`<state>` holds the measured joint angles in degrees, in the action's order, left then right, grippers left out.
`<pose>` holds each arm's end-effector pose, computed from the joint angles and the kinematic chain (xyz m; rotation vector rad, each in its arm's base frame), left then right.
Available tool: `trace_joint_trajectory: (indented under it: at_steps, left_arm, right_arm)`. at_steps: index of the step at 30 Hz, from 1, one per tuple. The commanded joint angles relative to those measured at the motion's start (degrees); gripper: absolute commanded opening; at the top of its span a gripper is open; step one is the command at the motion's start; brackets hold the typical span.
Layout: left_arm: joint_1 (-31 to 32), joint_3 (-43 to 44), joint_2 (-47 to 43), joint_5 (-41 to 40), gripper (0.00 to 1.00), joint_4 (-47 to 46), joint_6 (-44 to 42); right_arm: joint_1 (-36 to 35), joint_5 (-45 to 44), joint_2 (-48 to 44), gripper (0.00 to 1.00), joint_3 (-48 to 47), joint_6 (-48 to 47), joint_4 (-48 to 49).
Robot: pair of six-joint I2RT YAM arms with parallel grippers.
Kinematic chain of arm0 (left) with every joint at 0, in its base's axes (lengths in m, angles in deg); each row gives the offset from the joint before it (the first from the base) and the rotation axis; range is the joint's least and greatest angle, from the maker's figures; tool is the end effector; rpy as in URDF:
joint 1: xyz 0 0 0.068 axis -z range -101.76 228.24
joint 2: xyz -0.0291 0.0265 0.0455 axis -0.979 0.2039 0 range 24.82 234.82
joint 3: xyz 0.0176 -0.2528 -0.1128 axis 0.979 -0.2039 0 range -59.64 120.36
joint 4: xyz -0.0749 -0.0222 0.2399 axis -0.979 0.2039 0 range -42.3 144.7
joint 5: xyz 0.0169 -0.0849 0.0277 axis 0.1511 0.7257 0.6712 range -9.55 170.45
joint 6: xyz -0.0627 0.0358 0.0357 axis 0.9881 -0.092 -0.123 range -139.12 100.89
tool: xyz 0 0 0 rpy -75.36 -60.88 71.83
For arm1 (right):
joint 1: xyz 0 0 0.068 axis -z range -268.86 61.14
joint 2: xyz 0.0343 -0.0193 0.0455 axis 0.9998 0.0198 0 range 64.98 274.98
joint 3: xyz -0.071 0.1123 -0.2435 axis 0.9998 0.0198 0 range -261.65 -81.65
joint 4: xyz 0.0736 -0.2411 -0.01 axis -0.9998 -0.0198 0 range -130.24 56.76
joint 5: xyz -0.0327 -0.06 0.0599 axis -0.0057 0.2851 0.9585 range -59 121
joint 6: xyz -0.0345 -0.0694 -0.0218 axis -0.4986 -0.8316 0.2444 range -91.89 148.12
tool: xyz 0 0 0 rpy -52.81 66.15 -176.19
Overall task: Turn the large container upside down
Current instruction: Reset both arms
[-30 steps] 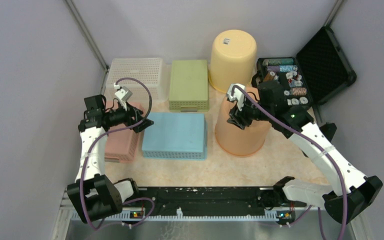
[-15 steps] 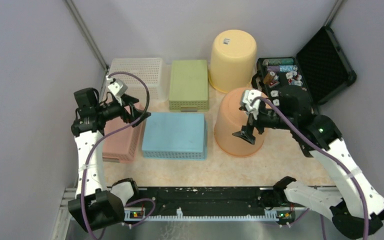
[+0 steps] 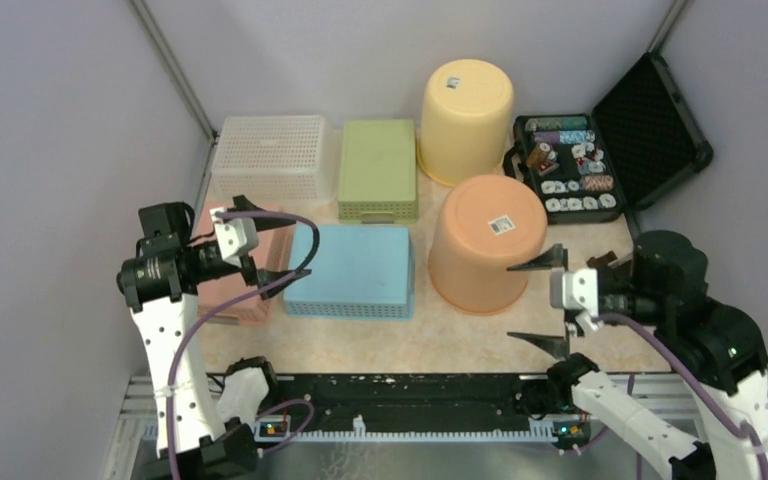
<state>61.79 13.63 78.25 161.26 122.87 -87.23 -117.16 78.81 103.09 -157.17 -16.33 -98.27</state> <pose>0.1242 -0.0349 0.3955 1.1448 1.3302 -0.7122 0.0335 0.0767 0.4139 -1.5186 1.2128 0.6641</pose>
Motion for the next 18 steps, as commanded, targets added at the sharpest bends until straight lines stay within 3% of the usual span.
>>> trace_joint_trajectory:
  at_steps: [1,3,5,9,13,15,18]
  left_arm:
    - [0.3,-3.7,-2.4,4.6,0.99,5.7,-6.8]
    - [0.3,-5.1,-3.4,4.4,0.99,2.3,-5.0]
    - [0.4,-7.2,-4.4,2.0,0.99,-12.8,15.4]
    - [4.9,-12.9,-3.1,-11.6,0.99,-38.9,37.7]
    - [25.4,-12.8,3.6,-30.9,0.99,-43.1,39.4]
    - [30.6,-11.0,6.1,-32.6,0.99,-41.0,37.9]
    - [32.1,-5.9,6.9,-26.0,0.99,-30.7,30.7]
  right_arm:
    - [3.2,6.2,-7.0,0.99,-0.3,-9.5,-8.6]
    - [4.2,6.0,-9.1,0.99,0.8,-8.8,-8.6]
    - [5.0,4.2,-10.2,0.99,2.8,-4.8,-5.3]
    - [6.0,2.6,-9.8,0.99,4.9,-1.3,-1.2]
    - [7.6,1.8,-8.4,0.99,5.3,1.0,1.5]
    - [8.1,1.9,-7.7,0.99,5.0,1.1,1.1]
    - [8.5,2.7,-7.6,0.99,4.5,0.6,-0.5]
